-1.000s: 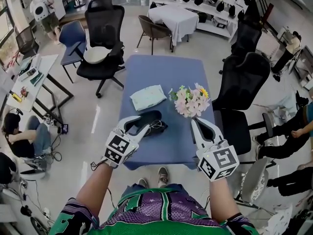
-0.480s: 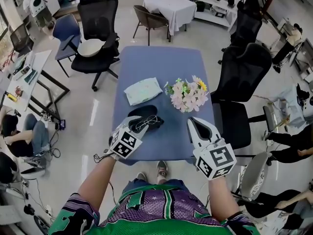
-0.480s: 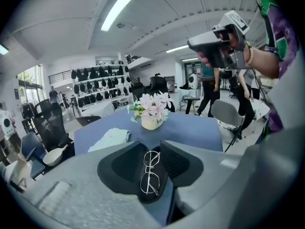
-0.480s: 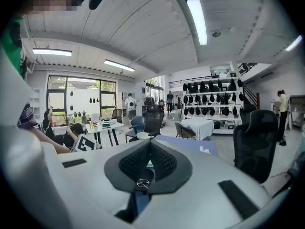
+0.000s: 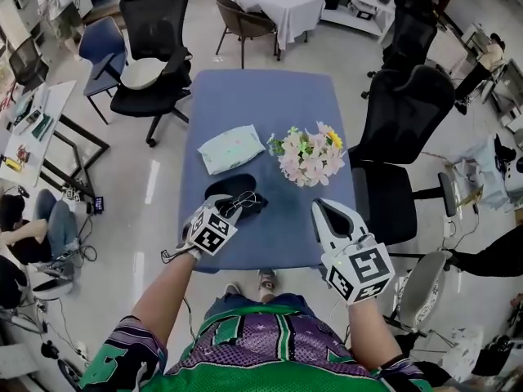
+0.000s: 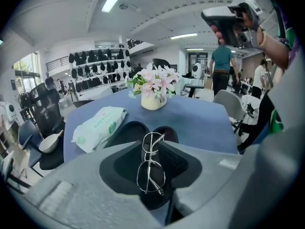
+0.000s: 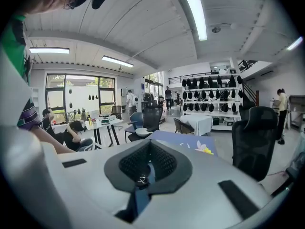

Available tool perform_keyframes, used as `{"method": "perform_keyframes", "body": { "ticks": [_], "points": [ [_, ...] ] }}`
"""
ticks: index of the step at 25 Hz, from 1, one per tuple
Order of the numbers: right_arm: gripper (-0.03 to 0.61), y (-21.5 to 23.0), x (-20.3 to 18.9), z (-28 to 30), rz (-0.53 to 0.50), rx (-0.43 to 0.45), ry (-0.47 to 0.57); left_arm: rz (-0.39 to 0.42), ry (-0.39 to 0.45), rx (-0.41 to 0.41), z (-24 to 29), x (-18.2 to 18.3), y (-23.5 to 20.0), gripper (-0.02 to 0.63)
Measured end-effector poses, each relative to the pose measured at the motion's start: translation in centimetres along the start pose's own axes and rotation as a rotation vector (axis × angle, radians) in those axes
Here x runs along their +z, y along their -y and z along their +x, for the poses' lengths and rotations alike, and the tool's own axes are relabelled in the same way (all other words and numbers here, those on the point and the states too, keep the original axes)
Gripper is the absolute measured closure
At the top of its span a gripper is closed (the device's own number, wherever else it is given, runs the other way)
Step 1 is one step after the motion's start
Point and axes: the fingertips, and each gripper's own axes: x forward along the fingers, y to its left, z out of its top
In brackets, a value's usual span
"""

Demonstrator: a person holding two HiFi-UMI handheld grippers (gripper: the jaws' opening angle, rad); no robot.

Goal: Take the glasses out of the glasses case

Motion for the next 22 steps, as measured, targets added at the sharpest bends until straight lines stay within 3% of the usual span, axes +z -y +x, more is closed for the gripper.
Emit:
{"method": "perform_keyframes", "body": {
  "ticks": [12,22],
  "points": [
    [0.578,0.9,-0.7,1.0,0.006,0.008,-0.029,-0.017,-0.089,-0.025,3.3,-2.1,-0.6,0.500],
    [0.578,0.9,-1.2,1.2,0.017,0.010,-0.035,-0.038,-0.114,-0.070,3.7,-2.3,-0.6,0.527]
  ]
}}
